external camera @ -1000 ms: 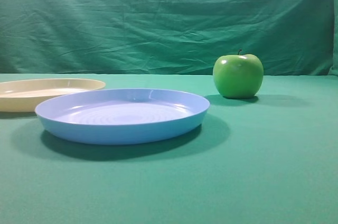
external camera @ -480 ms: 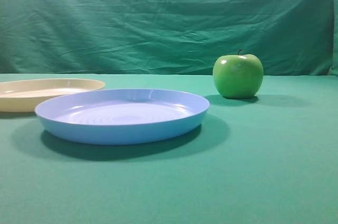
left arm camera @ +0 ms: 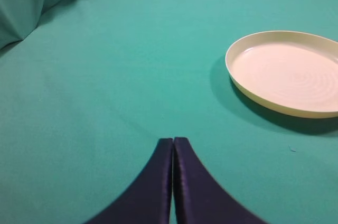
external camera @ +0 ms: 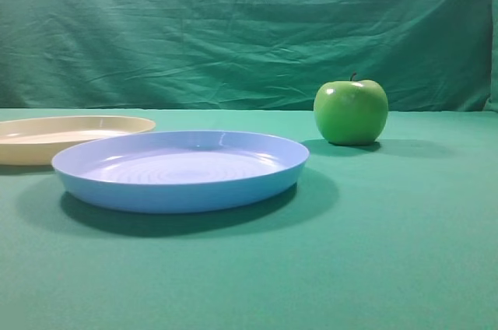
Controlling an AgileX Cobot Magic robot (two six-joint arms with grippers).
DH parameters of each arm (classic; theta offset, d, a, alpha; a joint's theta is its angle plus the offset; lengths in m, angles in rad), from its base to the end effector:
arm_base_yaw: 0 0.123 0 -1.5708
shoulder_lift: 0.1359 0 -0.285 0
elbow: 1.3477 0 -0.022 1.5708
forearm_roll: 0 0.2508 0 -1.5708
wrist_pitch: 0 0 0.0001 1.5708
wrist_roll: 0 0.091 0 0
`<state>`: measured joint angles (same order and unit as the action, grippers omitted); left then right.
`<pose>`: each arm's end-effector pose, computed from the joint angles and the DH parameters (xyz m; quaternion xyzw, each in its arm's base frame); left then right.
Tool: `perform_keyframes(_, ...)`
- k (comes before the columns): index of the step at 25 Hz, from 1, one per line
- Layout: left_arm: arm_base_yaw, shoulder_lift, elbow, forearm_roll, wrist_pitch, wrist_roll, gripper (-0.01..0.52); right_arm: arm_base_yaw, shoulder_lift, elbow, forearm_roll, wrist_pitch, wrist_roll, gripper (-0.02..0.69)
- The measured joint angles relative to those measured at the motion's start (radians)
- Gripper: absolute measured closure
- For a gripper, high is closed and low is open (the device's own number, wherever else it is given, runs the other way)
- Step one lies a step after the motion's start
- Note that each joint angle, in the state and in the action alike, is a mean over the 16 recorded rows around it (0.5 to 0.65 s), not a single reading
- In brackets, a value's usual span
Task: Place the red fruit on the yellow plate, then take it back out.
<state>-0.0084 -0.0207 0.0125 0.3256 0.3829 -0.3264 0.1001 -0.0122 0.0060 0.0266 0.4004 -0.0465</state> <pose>0.0516 0.0105 0.1774 -0.0420 0.7939 0.0382 0.6054 0.0512 0.0061 0.1759 -0.0523 0.8052 0.0272 0.5901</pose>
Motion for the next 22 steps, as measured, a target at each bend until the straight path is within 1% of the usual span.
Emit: perform_keyframes(22, 0.0, 0.0, 0.0, 0.0, 0.0, 0.0, 0.514, 0.0, 0.0, 0.018, 0.0, -0.017, -0.003, 0.665)
